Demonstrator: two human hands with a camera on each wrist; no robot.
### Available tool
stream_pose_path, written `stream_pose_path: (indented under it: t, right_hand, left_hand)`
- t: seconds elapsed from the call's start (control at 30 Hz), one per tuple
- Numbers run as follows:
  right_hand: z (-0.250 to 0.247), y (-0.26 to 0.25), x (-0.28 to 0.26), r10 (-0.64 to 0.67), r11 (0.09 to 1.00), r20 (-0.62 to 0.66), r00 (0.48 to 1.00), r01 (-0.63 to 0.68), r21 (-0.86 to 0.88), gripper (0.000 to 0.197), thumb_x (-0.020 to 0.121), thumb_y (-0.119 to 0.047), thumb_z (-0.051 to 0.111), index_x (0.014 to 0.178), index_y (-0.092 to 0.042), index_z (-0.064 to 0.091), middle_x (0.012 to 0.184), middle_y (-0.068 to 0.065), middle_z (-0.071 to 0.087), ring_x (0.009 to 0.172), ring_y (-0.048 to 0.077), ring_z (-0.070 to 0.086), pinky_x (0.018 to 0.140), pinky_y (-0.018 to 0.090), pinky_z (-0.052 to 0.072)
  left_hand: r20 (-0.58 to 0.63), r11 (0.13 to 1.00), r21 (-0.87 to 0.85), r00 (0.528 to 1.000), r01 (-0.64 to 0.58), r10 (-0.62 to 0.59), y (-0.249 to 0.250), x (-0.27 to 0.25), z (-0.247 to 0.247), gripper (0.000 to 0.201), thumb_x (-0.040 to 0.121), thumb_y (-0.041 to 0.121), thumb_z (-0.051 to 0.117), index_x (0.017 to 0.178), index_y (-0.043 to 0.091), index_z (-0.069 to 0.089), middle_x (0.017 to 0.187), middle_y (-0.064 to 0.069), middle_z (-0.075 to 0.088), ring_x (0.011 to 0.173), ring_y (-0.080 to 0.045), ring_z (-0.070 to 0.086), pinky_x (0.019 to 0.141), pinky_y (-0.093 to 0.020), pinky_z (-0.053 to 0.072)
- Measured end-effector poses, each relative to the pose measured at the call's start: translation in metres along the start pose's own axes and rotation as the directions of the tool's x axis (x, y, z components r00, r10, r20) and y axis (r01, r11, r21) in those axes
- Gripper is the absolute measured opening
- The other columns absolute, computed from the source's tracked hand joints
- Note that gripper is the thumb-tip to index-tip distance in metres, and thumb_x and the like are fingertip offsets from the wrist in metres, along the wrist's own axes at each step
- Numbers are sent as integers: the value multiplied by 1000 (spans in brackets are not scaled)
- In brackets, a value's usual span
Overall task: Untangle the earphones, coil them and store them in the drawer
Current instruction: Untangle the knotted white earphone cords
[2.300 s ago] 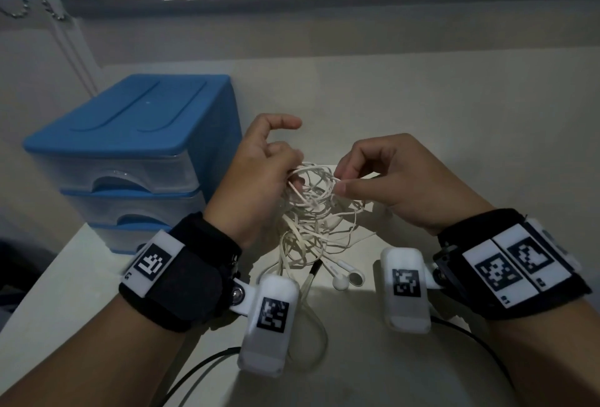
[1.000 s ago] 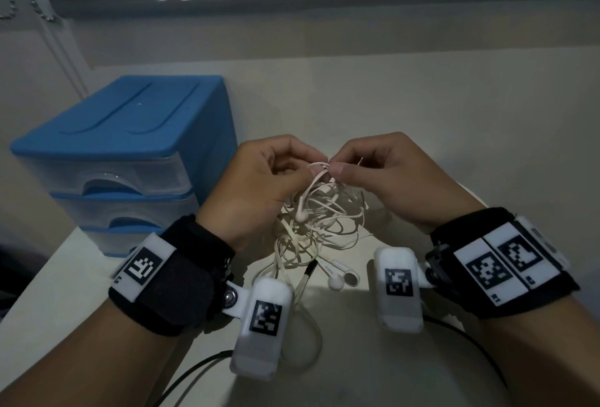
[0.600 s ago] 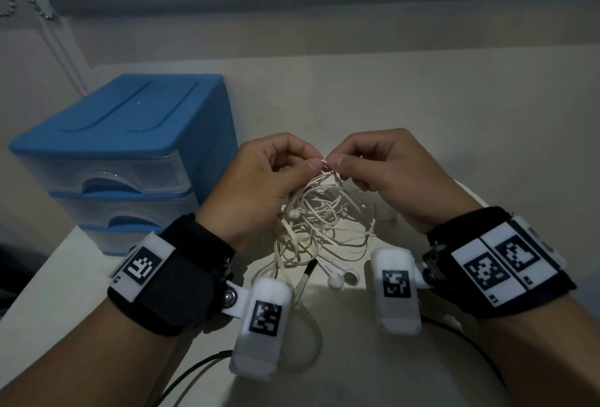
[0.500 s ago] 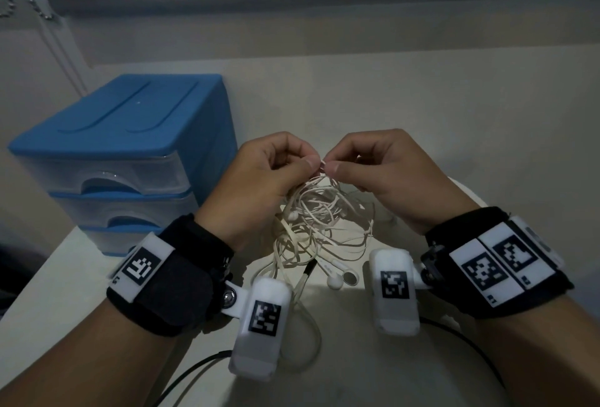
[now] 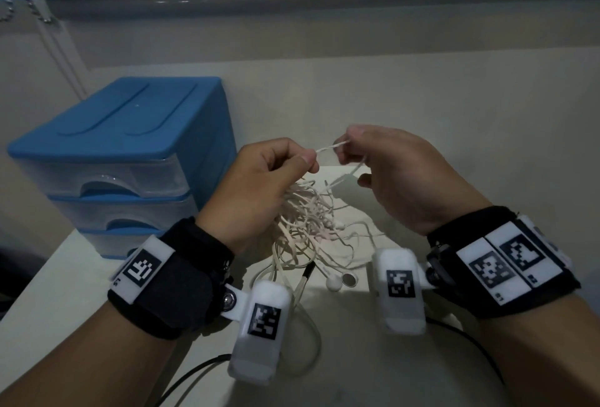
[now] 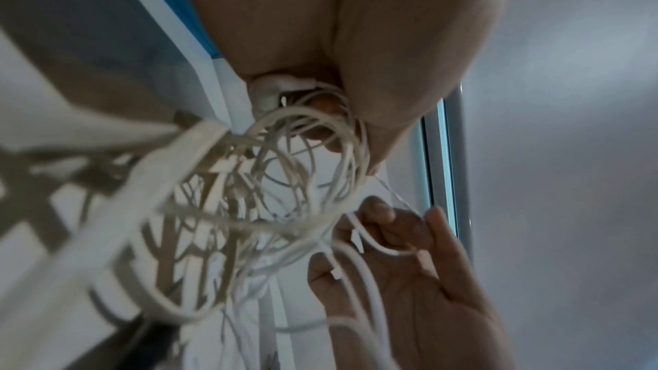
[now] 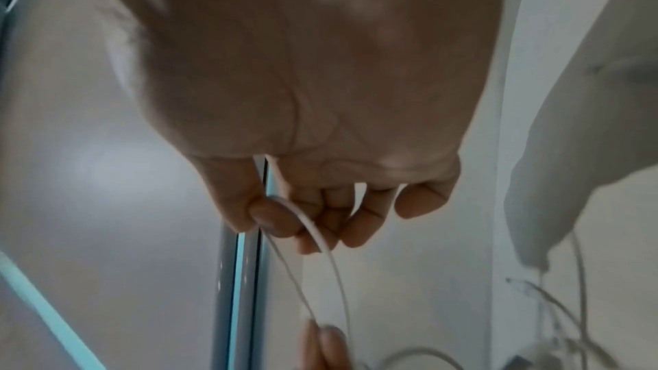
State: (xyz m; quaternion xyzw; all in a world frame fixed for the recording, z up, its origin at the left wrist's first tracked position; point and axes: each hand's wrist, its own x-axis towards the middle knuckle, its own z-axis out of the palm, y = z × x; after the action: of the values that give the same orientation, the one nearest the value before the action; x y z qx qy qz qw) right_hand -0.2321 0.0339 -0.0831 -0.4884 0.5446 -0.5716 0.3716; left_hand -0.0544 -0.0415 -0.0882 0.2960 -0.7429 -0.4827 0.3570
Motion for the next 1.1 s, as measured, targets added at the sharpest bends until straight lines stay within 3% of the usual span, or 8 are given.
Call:
stream_pose_path:
  t: [0.23, 0.3, 0.4, 0.7, 0.83, 0.93, 1.0, 1.1]
  right_hand:
    - [-22, -9, -1, -116, 811, -17, 993, 105, 575, 25, 99, -35, 50, 77, -23, 55, 90, -6, 60, 88, 11, 56, 71, 33, 34]
    - [-28, -8, 0, -136, 761, -52, 989, 138, 634, 26, 102, -35, 46, 81, -25, 54, 92, -7, 58, 88, 11, 55, 72, 32, 35]
    - [-36, -8, 2, -163, 695, -119, 979, 200, 690, 25, 106, -35, 43, 86, -25, 54, 93, -8, 57, 88, 11, 56, 71, 31, 38]
    - [-37, -8, 3, -73, 636, -295, 953, 273, 722, 20, 104, -28, 50, 88, -27, 61, 87, -10, 62, 85, 8, 61, 72, 30, 40]
    - [-44, -4, 4, -82, 585, -309, 948, 297, 755, 19, 103, -22, 53, 120, -29, 59, 94, -10, 65, 91, 8, 64, 81, 31, 42]
    - [-42, -4, 4, -135, 621, -321, 937, 333, 710, 43, 105, -13, 47, 142, -34, 42, 88, -4, 63, 82, 14, 62, 82, 34, 47]
    - [-38, -5, 5, -167, 734, -338, 926, 346, 584, 51, 107, -10, 40, 149, -37, 32, 82, 1, 57, 69, 15, 54, 72, 32, 47]
    - [-32, -4, 5, -180, 928, -295, 938, 261, 265, 40, 108, -13, 39, 144, -28, 47, 70, 2, 47, 52, 15, 33, 52, 28, 29]
  left_hand:
    - [-13, 999, 33, 1000, -23, 23, 1, -1, -3, 25, 100, 25, 61, 83, 10, 72, 76, -21, 52, 68, -20, 39, 59, -14, 40]
    - [-8, 999, 37, 1000, -12, 12, 1, -1, -3, 25, 100, 25, 61, 85, 9, 72, 76, -26, 52, 67, -20, 39, 58, -13, 41]
    - [-13, 999, 39, 1000, 9, -9, 0, -1, -3, 25, 100, 26, 61, 87, 9, 74, 77, -15, 51, 65, -17, 44, 60, -11, 43]
    - [-23, 999, 36, 1000, 13, -12, 0, 0, -2, 23, 99, 27, 62, 85, 14, 75, 78, -9, 50, 66, -12, 44, 61, -10, 41]
    - [-39, 999, 18, 999, 33, -32, -1, 1, -3, 24, 99, 26, 62, 85, 12, 74, 79, -10, 49, 65, -9, 47, 64, -8, 42]
    - [-37, 999, 26, 999, 38, -37, -1, 1, -2, 23, 99, 27, 62, 85, 13, 75, 83, -11, 53, 70, -11, 49, 66, -10, 44]
    - [-48, 999, 30, 998, 32, -31, -1, 1, -3, 23, 99, 25, 61, 86, 11, 75, 84, -11, 56, 69, 1, 54, 67, -11, 44]
    - [-64, 999, 32, 997, 37, -34, -1, 0, -3, 22, 99, 24, 61, 87, 11, 75, 82, -3, 61, 68, 11, 55, 72, -17, 44]
